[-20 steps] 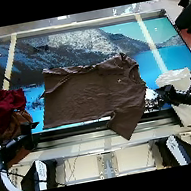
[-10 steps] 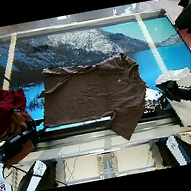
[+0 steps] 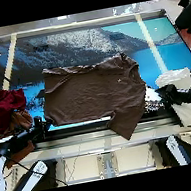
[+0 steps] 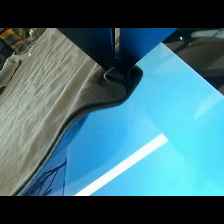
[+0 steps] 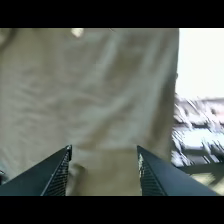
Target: Fold the shirts.
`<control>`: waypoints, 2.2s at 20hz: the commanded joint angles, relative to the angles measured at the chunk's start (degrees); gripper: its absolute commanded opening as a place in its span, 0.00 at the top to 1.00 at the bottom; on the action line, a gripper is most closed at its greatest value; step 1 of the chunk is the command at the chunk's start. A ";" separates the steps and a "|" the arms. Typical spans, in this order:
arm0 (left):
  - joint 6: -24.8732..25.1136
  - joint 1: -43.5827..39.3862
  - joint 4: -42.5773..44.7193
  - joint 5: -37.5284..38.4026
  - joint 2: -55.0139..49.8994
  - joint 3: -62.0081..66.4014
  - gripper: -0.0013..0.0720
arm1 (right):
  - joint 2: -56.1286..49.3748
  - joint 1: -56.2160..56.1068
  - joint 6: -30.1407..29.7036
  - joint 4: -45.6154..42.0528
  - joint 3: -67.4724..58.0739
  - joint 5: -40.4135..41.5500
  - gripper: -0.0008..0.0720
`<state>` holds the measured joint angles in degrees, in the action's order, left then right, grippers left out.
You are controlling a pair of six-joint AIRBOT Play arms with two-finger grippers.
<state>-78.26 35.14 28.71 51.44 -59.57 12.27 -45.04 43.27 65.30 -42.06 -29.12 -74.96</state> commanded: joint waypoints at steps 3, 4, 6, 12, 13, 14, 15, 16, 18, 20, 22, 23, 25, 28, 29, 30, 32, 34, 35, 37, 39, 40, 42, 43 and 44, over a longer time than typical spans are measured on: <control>0.35 -0.37 -0.55 -0.22 -0.04 0.04 0.96 | -0.02 -2.93 4.72 -5.97 8.33 1.16 0.36; 0.35 -0.37 -0.55 0.35 -0.04 0.04 0.94 | -0.02 -3.76 4.72 -5.29 10.25 2.19 0.36; 1.33 -0.28 -0.52 3.93 0.35 0.04 0.23 | -0.02 -4.52 4.63 -4.81 11.43 2.34 0.36; -4.55 7.26 8.44 12.11 11.91 0.04 0.21 | 0.00 -4.50 4.28 -4.66 10.84 1.88 0.36; -7.04 10.01 12.22 12.26 15.52 0.04 0.21 | 0.00 -4.50 4.22 -4.66 10.84 1.95 0.36; -8.20 12.70 15.32 12.24 19.15 0.02 0.21 | 0.00 -4.50 4.04 -4.68 10.84 2.29 0.36; -9.75 13.44 17.66 11.78 21.49 0.02 0.22 | 0.00 -4.50 4.07 -4.63 10.84 3.15 0.36; -12.15 12.94 18.88 11.74 22.36 -0.11 0.22 | 0.00 -4.50 4.07 -4.52 10.84 4.07 0.36; -12.44 11.89 18.88 12.09 21.33 -0.13 0.22 | 0.00 -4.50 4.09 -4.22 10.84 4.83 0.37; -12.41 11.85 18.86 11.04 18.99 -0.13 0.22 | 0.00 -4.50 4.07 -4.22 10.80 4.92 0.36; -12.37 11.45 18.82 8.74 16.13 -0.13 0.22 | 0.00 -4.50 4.07 -4.20 10.80 5.29 0.36; -12.17 10.71 18.82 7.50 14.14 -0.13 0.22 | 0.00 -4.50 4.09 -4.20 10.80 5.60 0.37; -11.06 8.59 16.57 4.70 9.97 -0.13 0.22 | 0.00 -4.50 4.09 -4.20 10.80 5.53 0.36; -4.22 5.18 5.29 0.07 4.13 -0.13 0.24 | 0.00 -4.50 4.11 -4.04 10.80 5.31 0.37; -2.54 4.17 2.51 -0.83 2.62 -0.13 0.29 | 0.00 -4.50 4.11 -3.91 10.80 5.31 0.37; -1.07 3.06 0.79 -1.44 1.20 -0.13 0.35 | 0.00 -4.50 4.11 -3.74 10.80 5.31 0.37; -0.94 1.64 0.59 -1.97 -0.61 -0.13 0.43 | 0.00 -4.50 4.13 -3.19 10.80 5.31 0.37; -0.87 1.64 0.52 -1.97 -0.72 -0.11 0.96 | -0.02 -4.50 4.37 -3.17 10.80 5.22 0.37; -0.79 1.64 0.52 -1.95 -0.57 -0.04 0.97 | -0.02 -4.50 4.63 -3.23 10.86 5.22 0.37; -0.76 1.64 0.33 -1.86 -0.52 0.00 0.96 | -0.07 -4.50 6.97 -3.63 12.24 6.47 0.37; -0.70 1.64 0.35 -1.14 -0.52 -0.02 0.97 | -1.18 -4.52 7.48 -2.80 14.53 7.91 0.37; -0.63 1.64 0.33 -1.09 -0.52 -0.02 0.96 | -2.45 -4.52 7.41 -2.49 15.32 8.76 0.37; -0.09 1.64 0.33 -1.09 -0.52 -0.02 0.96 | -5.35 -4.52 7.04 -1.88 15.91 11.74 0.37; -0.09 1.64 0.33 -1.11 -0.50 0.00 0.97 | -6.82 -4.52 6.19 -0.07 15.91 13.25 0.37; -0.07 1.64 0.33 -1.11 -0.50 0.00 0.96 | -8.15 -4.52 4.17 2.60 15.91 14.53 0.37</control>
<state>-78.74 36.82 29.39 50.00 -60.03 12.21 -50.06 38.79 71.77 -43.38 -13.93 -64.31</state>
